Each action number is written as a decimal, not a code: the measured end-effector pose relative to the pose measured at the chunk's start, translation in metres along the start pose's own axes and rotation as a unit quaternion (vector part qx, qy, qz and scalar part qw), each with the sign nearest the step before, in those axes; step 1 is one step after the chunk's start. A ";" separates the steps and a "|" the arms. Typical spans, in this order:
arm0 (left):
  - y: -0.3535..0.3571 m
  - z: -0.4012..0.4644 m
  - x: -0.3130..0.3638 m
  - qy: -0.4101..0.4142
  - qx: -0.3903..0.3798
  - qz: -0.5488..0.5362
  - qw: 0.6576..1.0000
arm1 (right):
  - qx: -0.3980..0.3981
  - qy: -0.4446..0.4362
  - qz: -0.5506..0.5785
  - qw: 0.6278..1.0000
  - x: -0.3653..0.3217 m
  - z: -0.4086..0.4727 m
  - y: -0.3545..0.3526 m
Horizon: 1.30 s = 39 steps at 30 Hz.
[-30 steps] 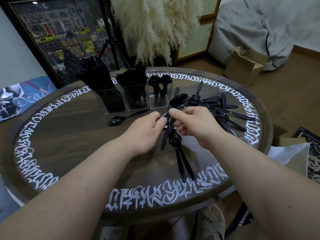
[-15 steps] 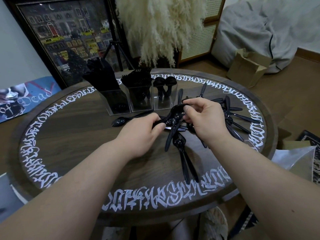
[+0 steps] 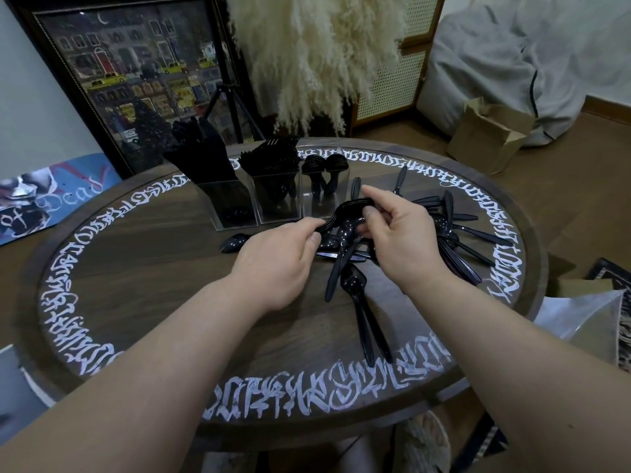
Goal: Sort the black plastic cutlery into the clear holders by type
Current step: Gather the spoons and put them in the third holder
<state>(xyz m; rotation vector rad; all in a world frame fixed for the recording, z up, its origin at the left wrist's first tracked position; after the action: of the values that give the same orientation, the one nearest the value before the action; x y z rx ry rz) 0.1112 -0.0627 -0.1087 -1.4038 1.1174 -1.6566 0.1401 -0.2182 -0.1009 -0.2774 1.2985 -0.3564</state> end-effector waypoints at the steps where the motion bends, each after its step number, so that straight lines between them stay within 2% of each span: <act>1: -0.003 0.000 0.001 0.002 0.011 -0.002 1.000 | 0.000 0.012 0.025 1.000 0.001 0.001 -0.002; 5: -0.005 0.002 0.006 0.013 0.024 -0.029 0.999 | -0.017 0.032 0.096 0.995 -0.003 0.000 -0.004; 9: -0.004 0.004 0.018 0.034 0.024 -0.019 0.999 | 0.009 -0.046 0.045 0.998 -0.022 -0.004 -0.019; 12: -0.020 0.005 0.028 0.052 0.075 0.008 0.996 | 0.066 -0.127 -0.034 0.989 -0.047 -0.003 -0.046; 15: -0.044 0.007 0.021 0.036 0.152 0.009 0.988 | 0.156 -0.214 -0.086 0.960 -0.081 0.001 -0.077; 17: -0.054 0.008 0.011 0.010 0.173 0.016 0.985 | 0.201 -0.266 -0.121 0.935 -0.103 0.008 -0.090; 20: -0.061 0.008 -0.005 -0.021 0.182 0.035 0.982 | 0.217 -0.335 -0.170 0.901 -0.129 0.030 -0.089; 24: -0.073 0.009 -0.024 -0.050 0.188 0.040 0.980 | 0.169 -0.389 -0.259 0.868 -0.138 0.059 -0.050; 29: -0.076 0.005 -0.041 -0.053 0.196 0.003 0.979 | 0.038 -0.356 -0.340 0.870 -0.105 0.085 0.007; 32: -0.064 0.001 -0.056 -0.077 0.179 -0.016 0.981 | -0.050 -0.270 -0.358 0.892 -0.074 0.095 0.028; 35: -0.042 0.006 -0.056 -0.067 0.126 -0.008 0.990 | -0.115 -0.200 -0.346 0.909 -0.047 0.093 0.037; 37: -0.030 0.012 -0.048 -0.050 0.097 -0.001 0.994 | -0.130 -0.190 -0.321 0.919 -0.041 0.089 0.036; 39: -0.020 0.020 -0.039 -0.032 0.072 0.011 0.997 | -0.113 -0.162 -0.289 0.937 -0.029 0.090 0.021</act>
<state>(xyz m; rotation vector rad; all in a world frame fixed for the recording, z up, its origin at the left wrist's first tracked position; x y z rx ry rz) 0.1389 -0.0234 -0.1050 -1.3392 0.9551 -1.6303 0.2224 -0.1872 -0.0609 -0.8860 0.9091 -0.6298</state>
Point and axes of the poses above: each hand's wrist, its own z-axis towards the middle knuckle, its own y-axis out of the palm, x = y × z, the point moved 10 cm from there along z, towards the middle knuckle, and after that the axes turned 2 degrees about -x, right-handed, at the moved point
